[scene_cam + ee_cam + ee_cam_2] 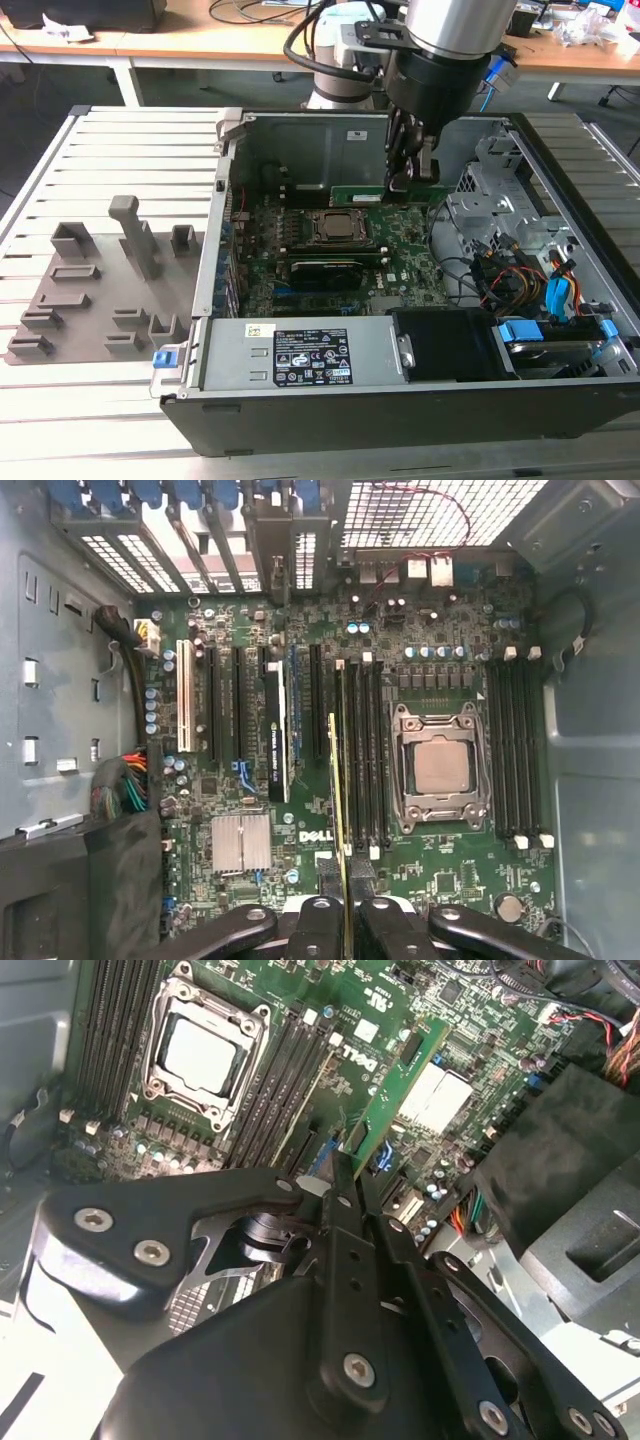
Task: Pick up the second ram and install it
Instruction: 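Insert the second ram into the second slot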
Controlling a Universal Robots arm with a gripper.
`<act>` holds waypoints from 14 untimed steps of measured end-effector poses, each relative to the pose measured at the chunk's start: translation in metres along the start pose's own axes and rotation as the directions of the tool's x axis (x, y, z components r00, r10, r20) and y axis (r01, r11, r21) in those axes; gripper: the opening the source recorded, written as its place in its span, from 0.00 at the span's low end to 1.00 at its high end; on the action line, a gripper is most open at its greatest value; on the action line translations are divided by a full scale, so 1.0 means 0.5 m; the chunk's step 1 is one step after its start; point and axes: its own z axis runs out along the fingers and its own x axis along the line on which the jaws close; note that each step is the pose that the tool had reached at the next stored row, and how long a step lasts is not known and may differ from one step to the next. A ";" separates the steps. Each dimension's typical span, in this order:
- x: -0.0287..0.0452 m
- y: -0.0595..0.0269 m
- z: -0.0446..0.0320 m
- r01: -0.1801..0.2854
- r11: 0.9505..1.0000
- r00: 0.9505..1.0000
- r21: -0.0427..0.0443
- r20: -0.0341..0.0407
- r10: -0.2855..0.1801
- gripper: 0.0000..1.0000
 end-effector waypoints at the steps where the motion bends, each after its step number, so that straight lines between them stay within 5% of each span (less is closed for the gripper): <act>1: 0.000 0.000 0.004 0.000 1.000 1.000 0.000 0.000 0.000 0.14; 14: 0.000 0.000 0.028 0.000 1.000 1.000 0.000 0.000 0.000 0.14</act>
